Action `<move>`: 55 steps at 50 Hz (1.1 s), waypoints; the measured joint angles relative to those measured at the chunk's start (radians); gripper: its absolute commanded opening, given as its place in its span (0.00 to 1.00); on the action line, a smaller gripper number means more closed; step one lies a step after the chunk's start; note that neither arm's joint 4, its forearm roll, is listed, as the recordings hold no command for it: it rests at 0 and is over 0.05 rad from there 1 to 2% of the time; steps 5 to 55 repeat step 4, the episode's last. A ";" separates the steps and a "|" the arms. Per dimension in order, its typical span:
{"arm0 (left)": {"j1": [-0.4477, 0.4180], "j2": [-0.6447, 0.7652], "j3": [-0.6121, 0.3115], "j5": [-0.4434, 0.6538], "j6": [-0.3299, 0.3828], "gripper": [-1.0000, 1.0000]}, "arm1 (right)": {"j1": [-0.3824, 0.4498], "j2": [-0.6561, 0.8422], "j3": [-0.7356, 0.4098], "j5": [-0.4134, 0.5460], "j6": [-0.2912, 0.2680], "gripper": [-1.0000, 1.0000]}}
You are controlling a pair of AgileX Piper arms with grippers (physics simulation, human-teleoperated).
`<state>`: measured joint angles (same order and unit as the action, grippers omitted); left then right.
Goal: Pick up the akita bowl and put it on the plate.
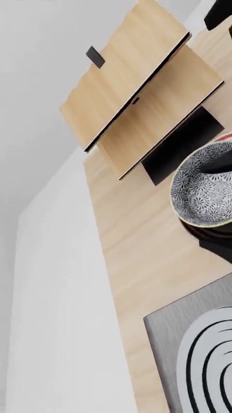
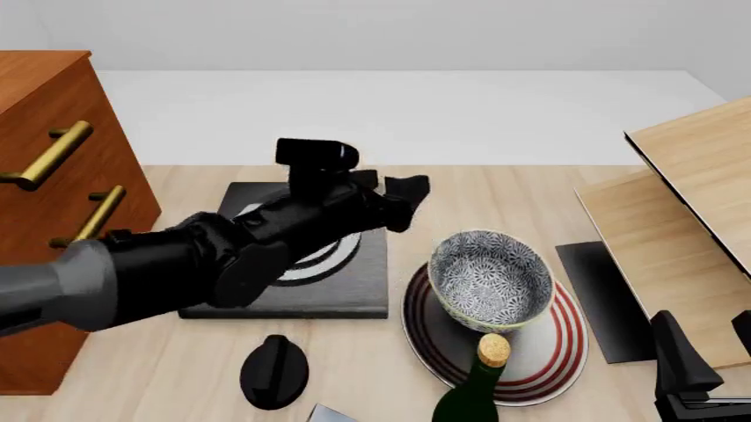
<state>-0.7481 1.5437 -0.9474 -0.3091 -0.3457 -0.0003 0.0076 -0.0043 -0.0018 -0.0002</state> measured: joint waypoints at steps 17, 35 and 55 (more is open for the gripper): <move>0.007 -0.040 0.012 0.015 0.012 1.00 | 0.000 0.000 0.000 0.000 0.000 1.00; 0.007 -0.040 0.012 0.015 0.012 1.00 | 0.000 0.000 0.000 0.000 0.000 1.00; 0.007 -0.040 0.012 0.015 0.012 1.00 | 0.000 0.000 0.000 0.000 0.000 1.00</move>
